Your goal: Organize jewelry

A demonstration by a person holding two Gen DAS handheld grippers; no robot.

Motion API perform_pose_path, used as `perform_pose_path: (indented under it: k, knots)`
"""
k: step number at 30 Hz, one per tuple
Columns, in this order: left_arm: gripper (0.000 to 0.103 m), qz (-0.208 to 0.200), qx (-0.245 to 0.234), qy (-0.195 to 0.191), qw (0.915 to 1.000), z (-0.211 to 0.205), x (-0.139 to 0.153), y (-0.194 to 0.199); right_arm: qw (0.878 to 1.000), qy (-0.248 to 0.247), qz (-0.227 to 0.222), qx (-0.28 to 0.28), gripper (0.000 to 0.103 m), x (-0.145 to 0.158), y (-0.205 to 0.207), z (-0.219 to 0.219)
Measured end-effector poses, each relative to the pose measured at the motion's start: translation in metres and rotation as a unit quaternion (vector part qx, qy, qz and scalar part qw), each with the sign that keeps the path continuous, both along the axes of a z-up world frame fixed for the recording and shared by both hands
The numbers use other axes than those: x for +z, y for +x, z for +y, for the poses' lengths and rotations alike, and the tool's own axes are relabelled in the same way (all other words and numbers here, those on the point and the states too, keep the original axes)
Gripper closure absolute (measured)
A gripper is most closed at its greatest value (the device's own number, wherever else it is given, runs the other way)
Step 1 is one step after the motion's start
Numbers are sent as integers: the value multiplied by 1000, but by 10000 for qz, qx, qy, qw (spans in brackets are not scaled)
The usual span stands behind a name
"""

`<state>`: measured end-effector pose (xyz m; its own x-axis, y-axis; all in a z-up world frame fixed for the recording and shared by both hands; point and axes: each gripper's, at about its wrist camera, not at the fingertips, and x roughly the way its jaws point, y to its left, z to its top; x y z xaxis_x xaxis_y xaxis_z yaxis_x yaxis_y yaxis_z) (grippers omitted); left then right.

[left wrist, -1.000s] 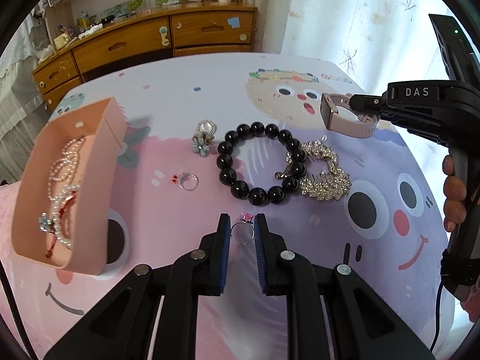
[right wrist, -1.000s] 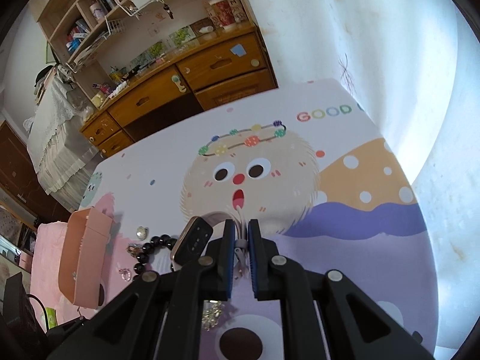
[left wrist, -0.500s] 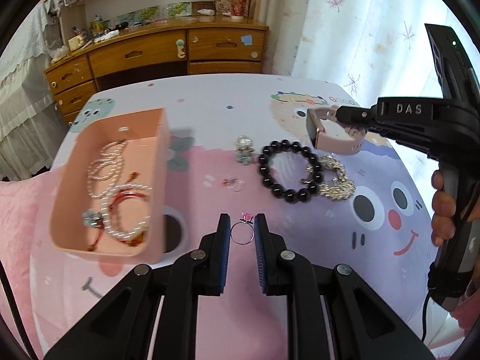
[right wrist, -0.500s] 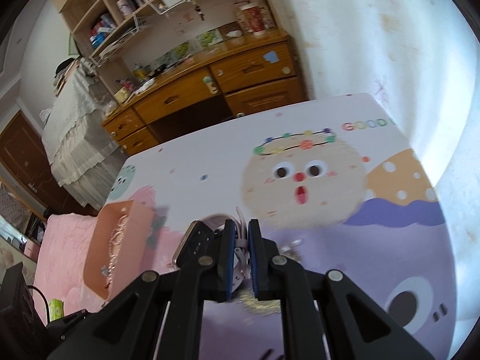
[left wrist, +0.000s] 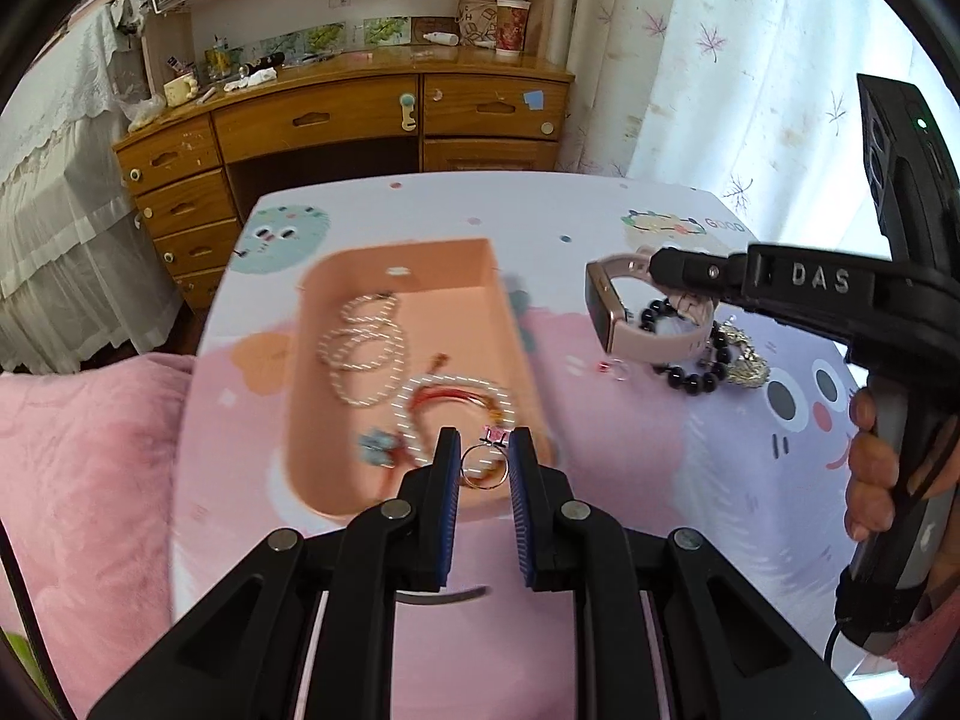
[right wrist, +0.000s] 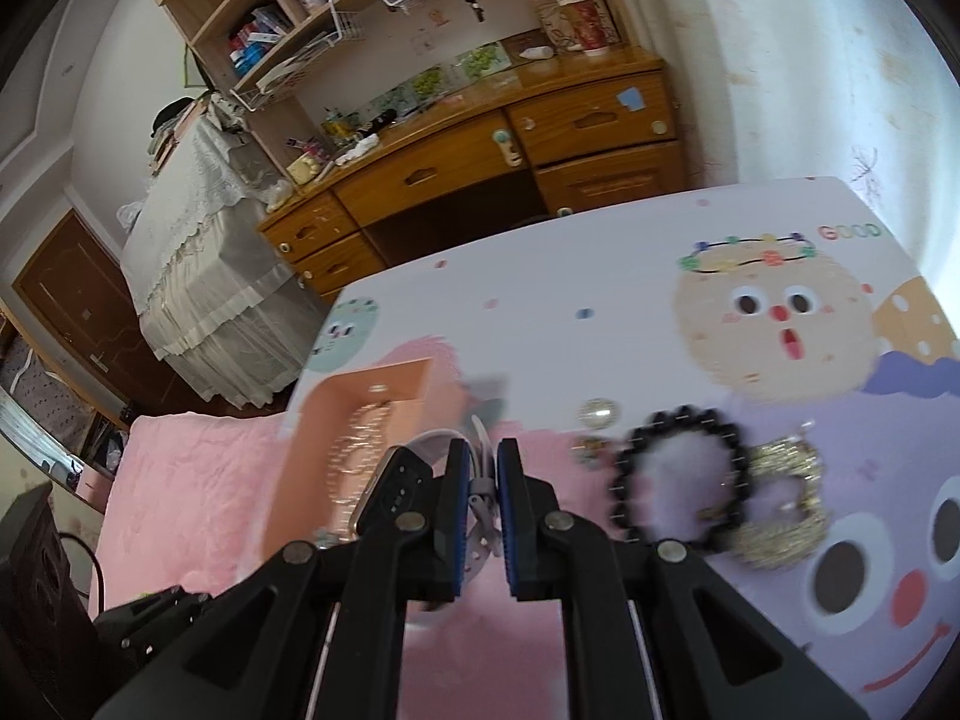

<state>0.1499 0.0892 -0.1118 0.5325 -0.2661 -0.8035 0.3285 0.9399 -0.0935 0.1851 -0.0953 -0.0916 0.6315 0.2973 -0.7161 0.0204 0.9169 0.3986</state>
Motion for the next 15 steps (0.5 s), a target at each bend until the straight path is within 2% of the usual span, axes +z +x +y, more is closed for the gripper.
perform_pose_path:
  k: [7, 15]
  knots:
    - [89, -88, -396, 11, 9992, 33, 10, 25, 9999, 20, -142, -87, 94, 5, -10, 44]
    - [89, -138, -716, -126, 9973, 50, 16, 58, 9988, -424, -231, 26, 93, 2, -24, 86]
